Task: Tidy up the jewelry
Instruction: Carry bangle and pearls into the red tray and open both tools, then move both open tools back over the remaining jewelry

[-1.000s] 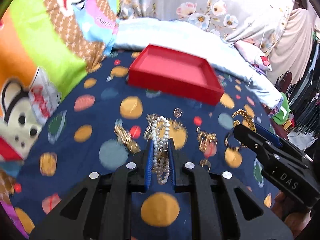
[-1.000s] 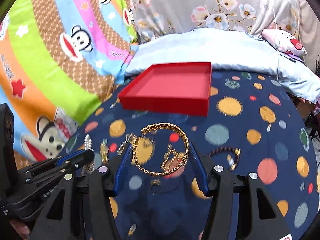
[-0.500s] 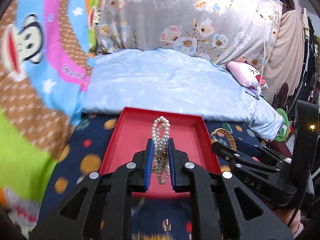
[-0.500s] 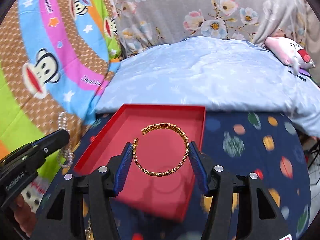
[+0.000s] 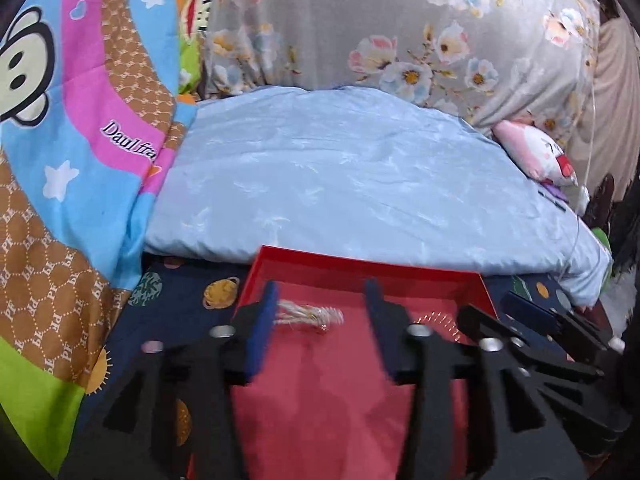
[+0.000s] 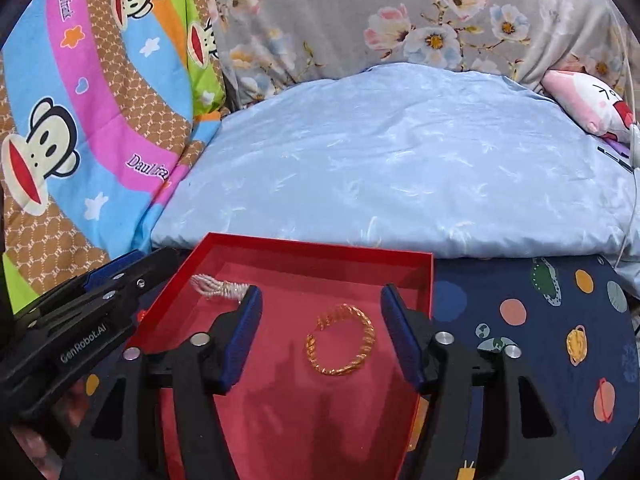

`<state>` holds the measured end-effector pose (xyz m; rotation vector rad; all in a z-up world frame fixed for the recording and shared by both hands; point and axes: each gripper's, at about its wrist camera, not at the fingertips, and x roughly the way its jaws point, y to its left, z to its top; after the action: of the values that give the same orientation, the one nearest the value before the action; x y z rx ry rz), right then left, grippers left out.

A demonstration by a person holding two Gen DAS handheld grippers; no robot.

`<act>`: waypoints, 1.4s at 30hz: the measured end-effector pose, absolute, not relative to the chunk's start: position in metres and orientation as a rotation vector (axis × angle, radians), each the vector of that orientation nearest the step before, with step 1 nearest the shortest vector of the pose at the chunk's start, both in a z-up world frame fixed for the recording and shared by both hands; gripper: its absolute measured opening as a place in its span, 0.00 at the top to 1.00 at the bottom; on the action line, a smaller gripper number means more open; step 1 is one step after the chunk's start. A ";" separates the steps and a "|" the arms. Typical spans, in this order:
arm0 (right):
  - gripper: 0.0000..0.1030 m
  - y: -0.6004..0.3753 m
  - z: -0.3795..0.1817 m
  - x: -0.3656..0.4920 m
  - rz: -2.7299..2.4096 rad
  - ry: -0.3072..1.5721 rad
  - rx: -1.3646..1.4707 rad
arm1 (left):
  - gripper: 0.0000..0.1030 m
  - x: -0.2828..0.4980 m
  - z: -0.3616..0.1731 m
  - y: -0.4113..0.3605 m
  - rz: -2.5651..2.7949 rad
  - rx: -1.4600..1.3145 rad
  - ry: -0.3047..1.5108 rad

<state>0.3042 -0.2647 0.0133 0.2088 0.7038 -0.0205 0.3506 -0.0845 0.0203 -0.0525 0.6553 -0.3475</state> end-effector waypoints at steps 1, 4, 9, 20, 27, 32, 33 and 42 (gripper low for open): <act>0.38 -0.266 0.014 0.301 -0.022 0.697 0.212 | 0.46 0.349 0.021 -0.080 -0.339 -0.071 0.647; 0.38 -0.270 0.021 0.280 -0.013 0.672 0.237 | 0.46 0.338 0.025 -0.069 -0.336 -0.089 0.646; 0.38 -0.271 0.035 0.230 0.000 0.615 0.265 | 0.43 0.292 0.034 -0.052 -0.293 -0.066 0.641; 0.37 -0.243 0.026 0.112 -0.012 0.615 0.237 | 0.42 0.189 0.018 -0.028 -0.232 -0.063 0.711; 0.37 -0.225 0.002 0.060 -0.016 0.669 0.273 | 0.42 0.143 0.002 -0.024 -0.243 -0.049 0.768; 0.37 -0.219 -0.011 0.028 -0.041 0.699 0.253 | 0.42 0.113 -0.011 -0.017 -0.260 -0.058 0.803; 0.37 -0.219 -0.013 0.022 -0.048 0.706 0.250 | 0.42 0.106 -0.015 -0.015 -0.260 -0.060 0.809; 0.37 -0.217 -0.036 -0.013 -0.061 0.764 0.273 | 0.42 0.064 -0.034 -0.001 -0.245 -0.061 0.835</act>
<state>-0.0128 -0.2167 -0.0361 0.2729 0.7636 -0.0614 0.0641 -0.0006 -0.0342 -0.0607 0.8350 -0.2446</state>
